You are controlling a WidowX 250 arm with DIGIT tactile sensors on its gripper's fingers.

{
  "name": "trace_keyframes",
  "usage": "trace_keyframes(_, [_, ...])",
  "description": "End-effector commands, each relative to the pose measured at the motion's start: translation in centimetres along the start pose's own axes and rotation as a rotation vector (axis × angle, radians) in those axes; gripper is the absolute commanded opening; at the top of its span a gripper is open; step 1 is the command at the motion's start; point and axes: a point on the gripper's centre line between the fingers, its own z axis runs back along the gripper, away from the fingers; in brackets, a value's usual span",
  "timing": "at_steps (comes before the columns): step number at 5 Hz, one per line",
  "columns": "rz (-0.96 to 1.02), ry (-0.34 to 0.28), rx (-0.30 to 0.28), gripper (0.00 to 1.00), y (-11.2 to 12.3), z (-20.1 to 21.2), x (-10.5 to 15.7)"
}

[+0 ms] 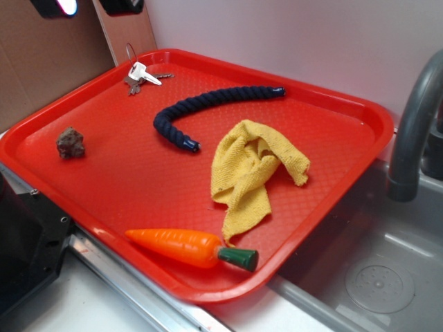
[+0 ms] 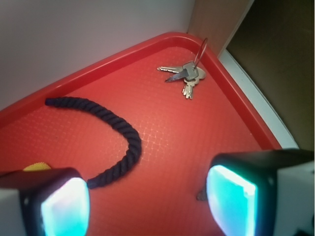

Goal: Grab the silver keys.

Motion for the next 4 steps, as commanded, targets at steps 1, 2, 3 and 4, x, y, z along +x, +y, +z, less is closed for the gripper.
trace_keyframes(1, [0.008,-0.029,-0.003,1.0,0.6,0.8,0.7])
trace_keyframes(2, [0.082,-0.015,0.019,1.0,2.9,-3.8,2.8])
trace_keyframes(3, [0.197,-0.063,0.037,1.0,4.9,-7.1,6.0])
trace_keyframes(4, [0.224,-0.1,0.059,1.0,5.4,-8.8,7.7])
